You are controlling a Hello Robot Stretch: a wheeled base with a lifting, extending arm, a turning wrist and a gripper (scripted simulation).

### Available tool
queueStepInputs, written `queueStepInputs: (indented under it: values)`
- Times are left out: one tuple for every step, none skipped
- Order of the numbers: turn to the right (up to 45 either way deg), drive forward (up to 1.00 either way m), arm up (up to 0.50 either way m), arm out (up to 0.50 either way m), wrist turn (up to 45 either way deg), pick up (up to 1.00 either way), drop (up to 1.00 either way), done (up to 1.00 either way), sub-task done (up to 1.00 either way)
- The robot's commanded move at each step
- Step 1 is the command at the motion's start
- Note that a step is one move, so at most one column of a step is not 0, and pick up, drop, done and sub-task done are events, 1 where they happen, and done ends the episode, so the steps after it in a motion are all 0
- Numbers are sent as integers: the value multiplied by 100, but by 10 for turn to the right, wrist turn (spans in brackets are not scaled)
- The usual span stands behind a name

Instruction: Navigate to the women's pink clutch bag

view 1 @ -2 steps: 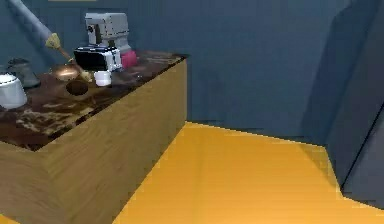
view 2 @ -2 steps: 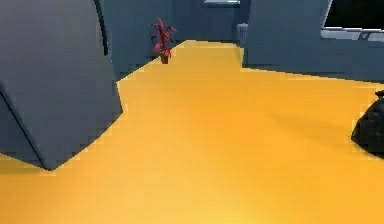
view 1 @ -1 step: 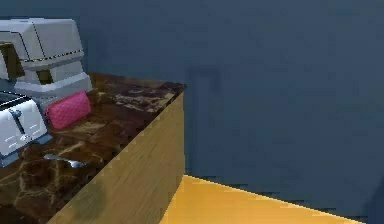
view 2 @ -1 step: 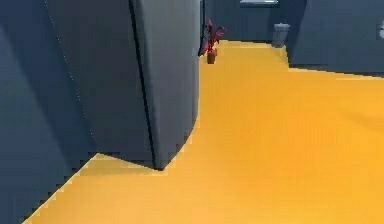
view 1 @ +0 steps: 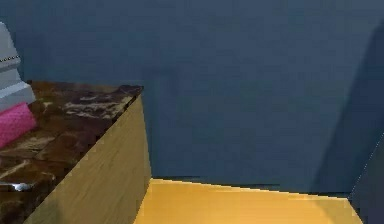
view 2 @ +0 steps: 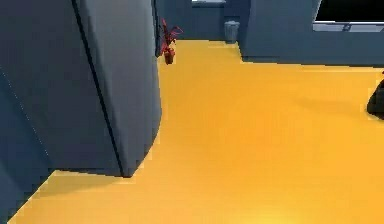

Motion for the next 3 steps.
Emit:
queueStepInputs:
  values:
    - [0, 15, 0, 0, 0, 0, 0, 0, 0]
    - [-450, 0, 0, 0, 0, 0, 0, 0, 0]
    - [0, 0, 0, 0, 0, 0, 0, 100, 0]
